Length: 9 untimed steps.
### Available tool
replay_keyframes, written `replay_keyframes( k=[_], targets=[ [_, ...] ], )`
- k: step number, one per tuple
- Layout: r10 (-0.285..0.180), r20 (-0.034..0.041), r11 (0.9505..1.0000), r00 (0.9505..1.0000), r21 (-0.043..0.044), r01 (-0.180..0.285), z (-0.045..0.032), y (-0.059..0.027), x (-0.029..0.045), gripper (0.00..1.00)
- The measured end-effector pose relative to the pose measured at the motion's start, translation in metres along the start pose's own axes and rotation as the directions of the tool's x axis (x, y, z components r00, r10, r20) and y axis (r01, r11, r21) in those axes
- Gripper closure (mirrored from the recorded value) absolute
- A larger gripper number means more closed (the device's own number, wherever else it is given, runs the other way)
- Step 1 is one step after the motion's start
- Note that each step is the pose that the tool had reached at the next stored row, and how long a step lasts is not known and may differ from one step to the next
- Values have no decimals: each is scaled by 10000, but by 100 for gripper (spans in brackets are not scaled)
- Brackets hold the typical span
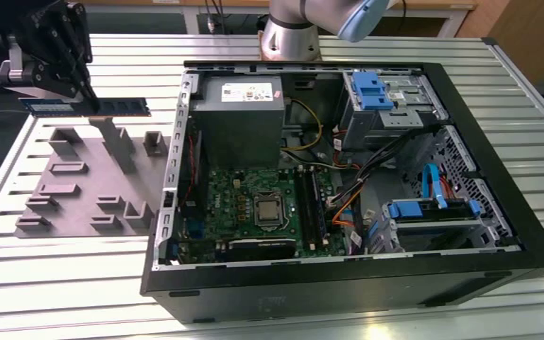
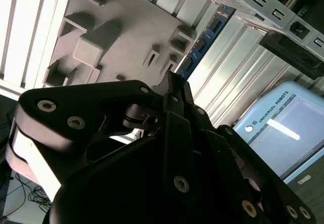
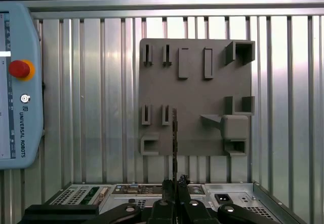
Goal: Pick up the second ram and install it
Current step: 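Pick up the second ram and move it above second insertion slot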
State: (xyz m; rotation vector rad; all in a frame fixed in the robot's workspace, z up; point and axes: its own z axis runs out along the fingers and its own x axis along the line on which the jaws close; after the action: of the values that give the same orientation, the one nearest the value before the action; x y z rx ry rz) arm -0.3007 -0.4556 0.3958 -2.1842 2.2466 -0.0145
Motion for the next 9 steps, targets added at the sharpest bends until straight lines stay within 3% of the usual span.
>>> replay_keyframes(
  k=[9],
  targets=[
    [0,0,10000,10000,0,0,1,-30,-1,86]
  ],
)
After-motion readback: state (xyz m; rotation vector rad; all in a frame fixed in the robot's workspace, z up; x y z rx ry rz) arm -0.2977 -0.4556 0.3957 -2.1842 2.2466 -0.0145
